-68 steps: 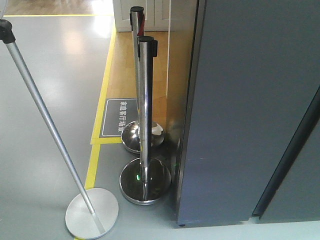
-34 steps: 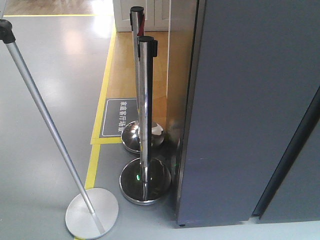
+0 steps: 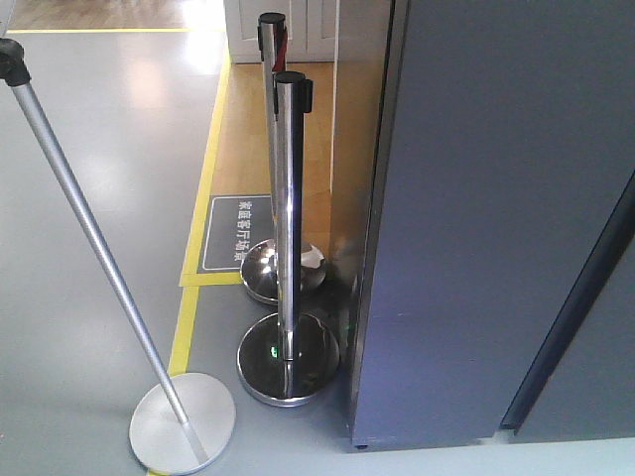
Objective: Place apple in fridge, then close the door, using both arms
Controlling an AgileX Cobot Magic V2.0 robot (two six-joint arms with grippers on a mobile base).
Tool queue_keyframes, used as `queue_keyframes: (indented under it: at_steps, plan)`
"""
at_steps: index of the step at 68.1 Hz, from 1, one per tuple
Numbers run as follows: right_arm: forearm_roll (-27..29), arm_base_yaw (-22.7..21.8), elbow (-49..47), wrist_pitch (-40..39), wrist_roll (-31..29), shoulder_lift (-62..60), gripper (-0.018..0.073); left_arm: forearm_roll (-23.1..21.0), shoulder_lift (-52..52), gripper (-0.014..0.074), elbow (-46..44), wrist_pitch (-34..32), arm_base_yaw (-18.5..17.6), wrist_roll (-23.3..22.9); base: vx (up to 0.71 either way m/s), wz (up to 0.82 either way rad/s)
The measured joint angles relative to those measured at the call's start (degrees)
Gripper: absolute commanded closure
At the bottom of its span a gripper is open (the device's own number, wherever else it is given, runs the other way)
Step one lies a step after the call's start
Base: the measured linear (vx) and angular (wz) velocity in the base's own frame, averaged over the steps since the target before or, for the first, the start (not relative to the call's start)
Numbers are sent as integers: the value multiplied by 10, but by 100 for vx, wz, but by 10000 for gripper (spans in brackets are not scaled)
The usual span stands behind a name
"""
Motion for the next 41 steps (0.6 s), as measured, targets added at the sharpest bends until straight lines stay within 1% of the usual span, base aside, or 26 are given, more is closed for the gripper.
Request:
queue_keyframes:
  at_steps: [14,41]
  plan:
    - [0,0,94,-107,0,-54,562,0,0,603,0,0,0,0,0,0]
    - [3,0,100,-123,1,-61,562,0,0,603,0,2,0,0,0,0]
